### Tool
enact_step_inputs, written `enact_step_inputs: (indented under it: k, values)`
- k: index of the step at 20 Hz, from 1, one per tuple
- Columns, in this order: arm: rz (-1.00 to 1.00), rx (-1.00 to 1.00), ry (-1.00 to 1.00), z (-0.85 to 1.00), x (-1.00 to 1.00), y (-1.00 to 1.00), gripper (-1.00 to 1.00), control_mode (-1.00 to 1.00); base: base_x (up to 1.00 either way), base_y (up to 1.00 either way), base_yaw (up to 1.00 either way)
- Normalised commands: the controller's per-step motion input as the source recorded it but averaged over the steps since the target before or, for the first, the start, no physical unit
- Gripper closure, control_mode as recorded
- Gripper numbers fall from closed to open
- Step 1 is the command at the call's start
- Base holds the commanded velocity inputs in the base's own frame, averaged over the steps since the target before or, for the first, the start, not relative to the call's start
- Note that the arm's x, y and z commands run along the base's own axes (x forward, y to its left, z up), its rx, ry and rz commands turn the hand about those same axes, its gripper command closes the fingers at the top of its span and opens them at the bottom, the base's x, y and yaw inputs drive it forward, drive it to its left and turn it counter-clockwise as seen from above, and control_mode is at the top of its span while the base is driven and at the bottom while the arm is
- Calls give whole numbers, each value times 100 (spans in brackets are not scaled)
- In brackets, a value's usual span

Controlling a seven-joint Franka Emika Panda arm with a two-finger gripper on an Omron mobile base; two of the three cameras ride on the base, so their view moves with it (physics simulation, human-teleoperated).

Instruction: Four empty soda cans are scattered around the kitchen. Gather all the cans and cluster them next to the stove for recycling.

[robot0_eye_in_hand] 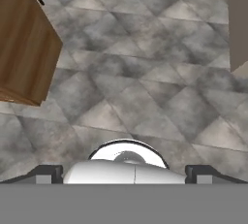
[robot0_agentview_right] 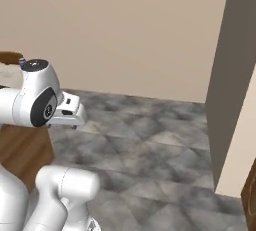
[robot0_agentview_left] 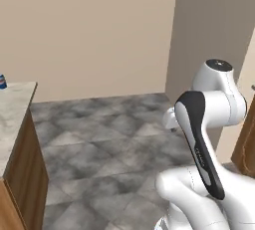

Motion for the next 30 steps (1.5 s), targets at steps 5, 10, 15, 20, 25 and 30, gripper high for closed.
enact_step_inputs:
  k: [5, 10, 15, 20, 25, 30]
  values:
    - [0, 0, 0, 0, 0, 0, -100, 100, 88, -15, 23]
    - [0, 0, 0, 0, 0, 0, -100, 100, 91, -13, 19]
    - [0, 0, 0, 0, 0, 0, -100, 100, 91, -1, 16]
    - [0, 0, 0, 0, 0, 0, -100, 100, 73, -8, 27]
    - [0, 0, 0, 0, 0, 0, -100, 100, 37, -5, 46]
    - [0, 0, 0, 0, 0, 0, -100, 100, 15, 0, 50]
